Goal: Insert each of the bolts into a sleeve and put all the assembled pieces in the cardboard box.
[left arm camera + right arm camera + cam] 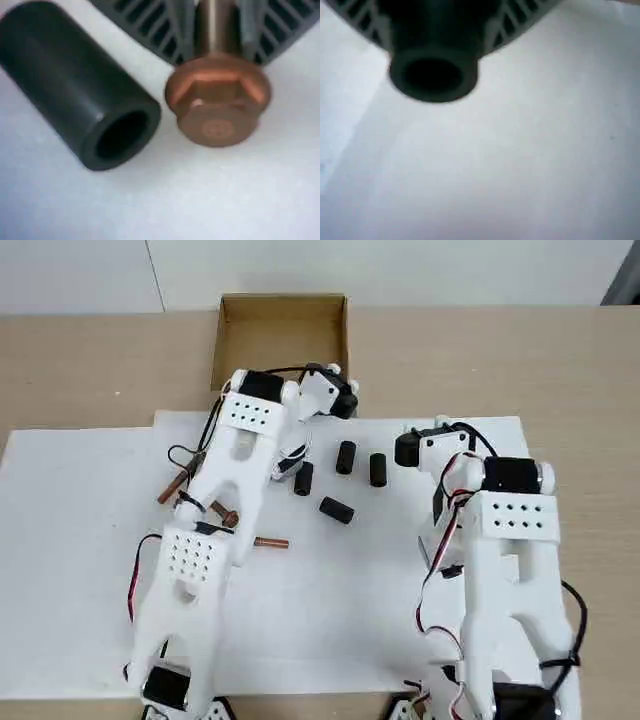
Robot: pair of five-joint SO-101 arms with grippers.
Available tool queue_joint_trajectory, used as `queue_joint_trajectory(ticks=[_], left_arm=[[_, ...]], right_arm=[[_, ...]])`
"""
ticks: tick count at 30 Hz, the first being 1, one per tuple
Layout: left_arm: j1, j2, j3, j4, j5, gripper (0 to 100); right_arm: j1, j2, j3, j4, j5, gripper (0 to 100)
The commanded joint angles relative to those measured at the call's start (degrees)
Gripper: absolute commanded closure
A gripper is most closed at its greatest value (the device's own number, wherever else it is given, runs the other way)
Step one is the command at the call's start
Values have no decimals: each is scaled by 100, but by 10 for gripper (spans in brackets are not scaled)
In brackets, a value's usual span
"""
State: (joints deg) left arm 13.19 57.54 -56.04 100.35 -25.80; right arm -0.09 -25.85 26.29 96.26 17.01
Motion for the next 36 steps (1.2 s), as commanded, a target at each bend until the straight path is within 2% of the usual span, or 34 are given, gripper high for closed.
queue_joint_trajectory(ticks=[1, 6, 12, 19, 24, 29, 36], left_arm=[[26, -123, -796, 18, 325, 994], [255, -1152, -857, 18, 923, 994], [844, -2831, 163, 18, 2321, 994], [1248, -4571, 1490, 0, 2444, 994], [1284, -5389, 2114, -97, 2497, 995], [1292, -5996, 2782, -158, 3112, 995], [1442, -7042, 4259, -281, 3736, 995]], right_arm=[[4, -699, -281, 180, -62, 995], [13, -1833, -255, 224, -70, 995], [22, -3178, -255, 224, -44, 995], [48, -3925, -246, 101, -79, 996], [57, -3978, -246, 31, -185, 996], [22, -3987, -246, -198, -1160, 996], [-180, -4004, 475, -497, -1380, 996]])
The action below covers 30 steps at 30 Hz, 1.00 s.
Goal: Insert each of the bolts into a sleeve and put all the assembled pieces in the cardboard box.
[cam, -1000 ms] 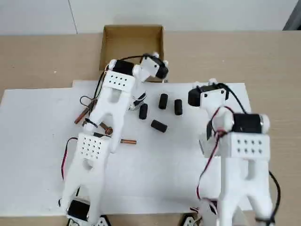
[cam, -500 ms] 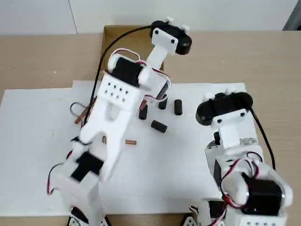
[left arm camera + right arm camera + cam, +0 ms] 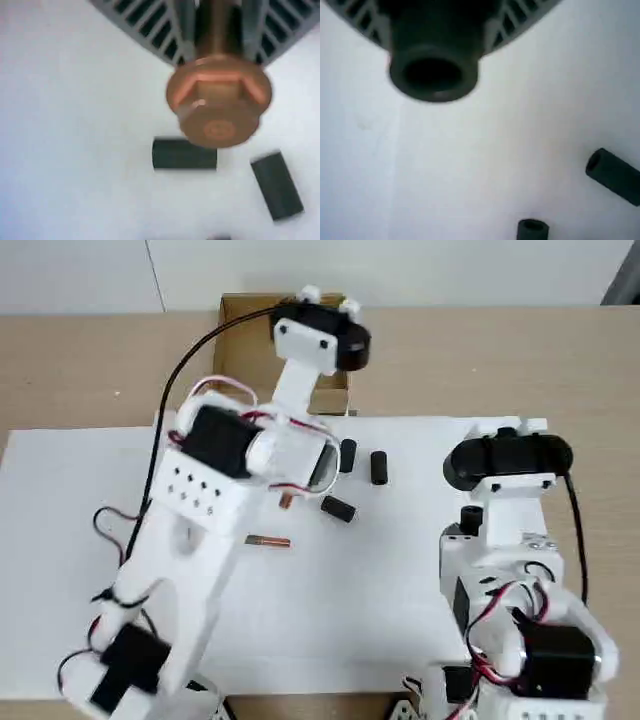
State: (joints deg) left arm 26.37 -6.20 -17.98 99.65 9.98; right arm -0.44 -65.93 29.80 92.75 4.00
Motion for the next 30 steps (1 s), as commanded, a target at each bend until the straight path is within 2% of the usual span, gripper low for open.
queue_joint_trajectory(ticks=[1, 12, 17, 22, 30], left_arm=[[141, -862, 708, -299, 237, 995], [229, -3393, 4092, -2277, 492, 995], [211, -4202, 5015, -2488, 1275, 995], [211, -4791, 5798, -2655, 1415, 995], [211, -6426, 7978, -4387, 1424, 995]], right_arm=[[-207, -22, 141, -154, -79, 996], [-778, -1868, 1670, -927, -53, 996], [-1068, -2818, 2488, -963, -62, 996], [-1516, -3486, 3147, -1086, -70, 996], [-2193, -3793, 3815, -1833, -70, 996]])
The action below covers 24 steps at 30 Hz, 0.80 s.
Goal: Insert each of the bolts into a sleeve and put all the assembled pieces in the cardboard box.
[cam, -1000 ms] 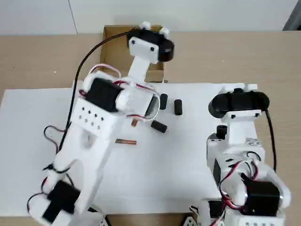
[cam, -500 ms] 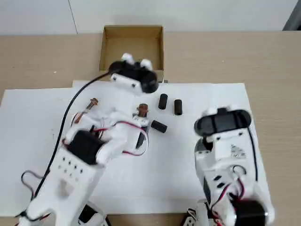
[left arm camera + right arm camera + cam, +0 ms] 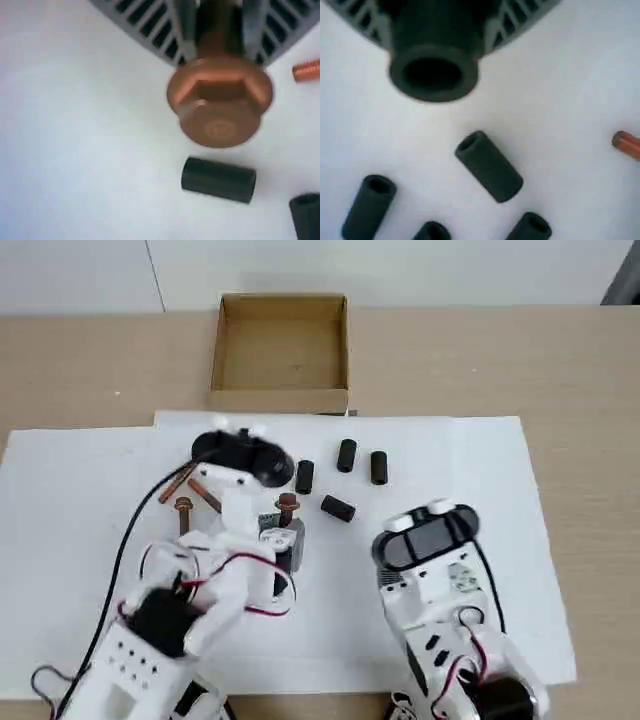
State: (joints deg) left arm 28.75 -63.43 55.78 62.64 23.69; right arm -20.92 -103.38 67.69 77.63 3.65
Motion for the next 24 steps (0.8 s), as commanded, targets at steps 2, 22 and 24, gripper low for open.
queue_joint_trajectory(ticks=[2, 22, 24], left_arm=[[-26, -1231, 1095, -1020, 62, 995], [-352, -4053, 2404, -2224, 26, 994], [-360, -4053, 2404, -2541, 18, 994]], right_arm=[[-215, -48, 114, -462, -35, 996], [-1174, -57, 1398, -2527, -35, 996], [-1262, -57, 1538, -2844, -35, 996]])
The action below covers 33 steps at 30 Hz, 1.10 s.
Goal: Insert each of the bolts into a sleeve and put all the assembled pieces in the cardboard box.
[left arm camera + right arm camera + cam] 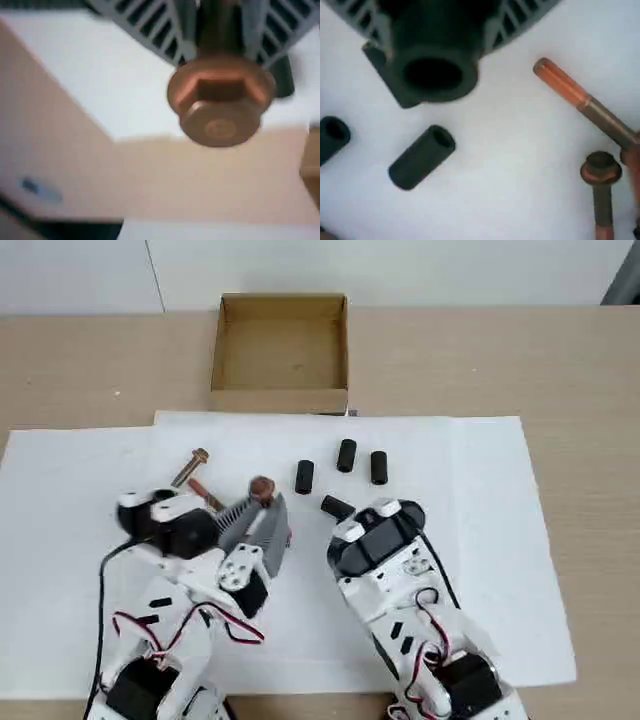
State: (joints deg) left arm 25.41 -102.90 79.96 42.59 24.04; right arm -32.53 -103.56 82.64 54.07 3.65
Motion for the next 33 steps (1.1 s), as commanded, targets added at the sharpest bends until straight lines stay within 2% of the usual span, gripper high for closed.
queue_joint_trajectory(ticks=[1, 9, 13, 23, 29, 33], left_arm=[[-18, -105, -13, -686, -18, 994], [0, -105, -13, -1442, 88, 994], [9, -97, -13, -1433, 422, 994], [18, -97, 224, -1433, 440, 994], [527, -88, 268, -1424, 413, 994], [571, -97, 470, -1451, 396, 994]], right_arm=[[-154, -40, 114, -637, -35, 996], [-505, -40, 580, -1305, -26, 996], [-725, -40, 598, -1376, -18, 996], [-778, -40, 360, -1376, 9, 996], [-778, -40, 220, -1367, 9, 996], [-778, -40, 176, -1367, 26, 996]])
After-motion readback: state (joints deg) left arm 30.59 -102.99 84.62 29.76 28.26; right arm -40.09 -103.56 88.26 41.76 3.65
